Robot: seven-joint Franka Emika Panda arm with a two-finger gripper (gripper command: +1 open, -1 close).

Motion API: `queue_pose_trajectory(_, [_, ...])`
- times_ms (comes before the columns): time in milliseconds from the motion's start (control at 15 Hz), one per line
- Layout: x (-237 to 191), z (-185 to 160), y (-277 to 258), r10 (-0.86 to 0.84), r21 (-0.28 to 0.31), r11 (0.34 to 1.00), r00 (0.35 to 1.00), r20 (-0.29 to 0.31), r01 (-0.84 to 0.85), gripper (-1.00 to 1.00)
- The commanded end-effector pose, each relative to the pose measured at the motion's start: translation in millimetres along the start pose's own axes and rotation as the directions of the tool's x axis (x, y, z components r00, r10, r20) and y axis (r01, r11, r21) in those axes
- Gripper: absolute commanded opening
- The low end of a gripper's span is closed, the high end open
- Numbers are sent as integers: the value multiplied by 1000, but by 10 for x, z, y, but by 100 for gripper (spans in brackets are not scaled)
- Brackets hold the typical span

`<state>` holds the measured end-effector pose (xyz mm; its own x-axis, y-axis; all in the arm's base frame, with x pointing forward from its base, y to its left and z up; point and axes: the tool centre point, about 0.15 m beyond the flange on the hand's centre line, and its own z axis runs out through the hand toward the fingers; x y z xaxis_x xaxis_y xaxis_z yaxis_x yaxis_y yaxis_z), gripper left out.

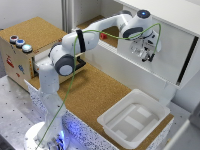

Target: Move the door all the way to the left

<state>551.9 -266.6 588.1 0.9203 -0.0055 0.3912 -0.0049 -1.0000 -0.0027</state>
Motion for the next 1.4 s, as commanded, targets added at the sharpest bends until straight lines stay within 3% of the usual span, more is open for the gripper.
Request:
queue_pose_trajectory(0, [47, 52, -610, 55, -48, 998, 996, 71, -51, -100])
queue_pose_trajectory(800, [-30, 4, -1583, 23, -121, 993, 999, 42, -18, -100])
queue_pose_trajectory(1333, [-88, -14, -2181, 46, -126, 991, 998, 32, -41, -100])
